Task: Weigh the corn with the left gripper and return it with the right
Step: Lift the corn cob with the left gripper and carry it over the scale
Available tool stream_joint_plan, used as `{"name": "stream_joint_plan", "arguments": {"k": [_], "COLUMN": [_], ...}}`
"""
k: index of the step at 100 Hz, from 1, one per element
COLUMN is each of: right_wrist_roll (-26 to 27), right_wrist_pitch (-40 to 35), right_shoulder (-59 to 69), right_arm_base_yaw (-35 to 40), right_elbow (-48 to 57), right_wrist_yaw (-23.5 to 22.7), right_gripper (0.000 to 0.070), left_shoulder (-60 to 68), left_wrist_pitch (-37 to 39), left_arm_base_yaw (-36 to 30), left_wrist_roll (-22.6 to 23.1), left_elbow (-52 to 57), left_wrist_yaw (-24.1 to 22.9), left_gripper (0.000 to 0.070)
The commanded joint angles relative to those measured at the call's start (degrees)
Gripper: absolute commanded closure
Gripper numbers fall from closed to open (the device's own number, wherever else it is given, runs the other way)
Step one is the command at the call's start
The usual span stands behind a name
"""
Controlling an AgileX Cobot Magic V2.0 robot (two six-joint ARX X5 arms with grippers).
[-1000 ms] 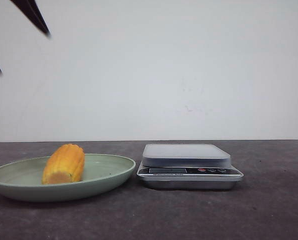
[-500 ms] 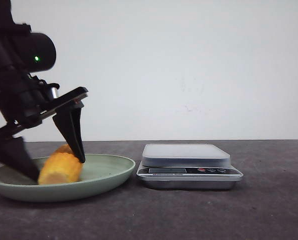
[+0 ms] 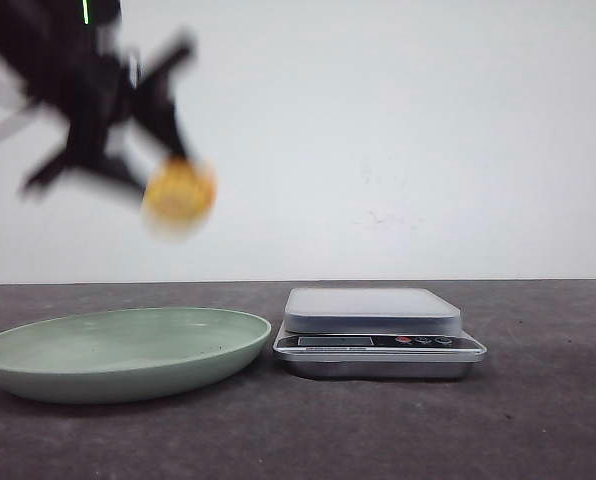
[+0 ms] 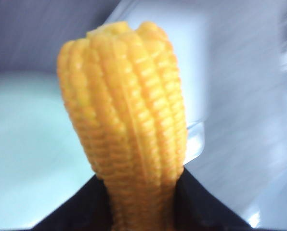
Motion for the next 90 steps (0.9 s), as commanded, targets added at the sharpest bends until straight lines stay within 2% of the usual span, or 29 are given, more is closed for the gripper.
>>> {"name": "stream_joint_plan", "arguments": {"k": [1, 22, 35, 47, 90], "right_wrist_roll": [-0.07, 0.24, 0.37, 0.42, 0.39], "right_wrist_pitch": [0.98, 1.86, 1.86, 1.86, 3.93], "right_shoulder": [0.17, 0.17, 0.17, 0.17, 0.26], "right_arm_base_yaw": [0.22, 0.22, 0.22, 0.22, 0.22], "right_elbow": [0.61, 0.61, 0.61, 0.61, 0.48], "right_wrist_yaw": [0.02, 0.46, 0.44, 0.46, 0.44], "right_gripper": [0.0072, 0.0073, 0.0073, 0.0073, 0.0073], "left_shoulder": [-2.25, -5.86, -5.75, -5.53, 7.06], "left_wrist_pitch": [0.70, 5.42, 7.17, 9.44, 7.52], "left_arm_base_yaw": [-0.48, -0.48, -0.52, -1.36, -7.13], "left_wrist_roll": [0.33, -0.24, -0.42, -2.34, -3.32], "left_elbow": [5.81, 20.33, 26.25, 27.17, 27.17], "left_wrist_yaw": [0.66, -0.61, -3.63, -6.43, -6.49], "left_gripper": [0.0691, 0.0690, 0.0690, 0.0690, 0.0690]}}
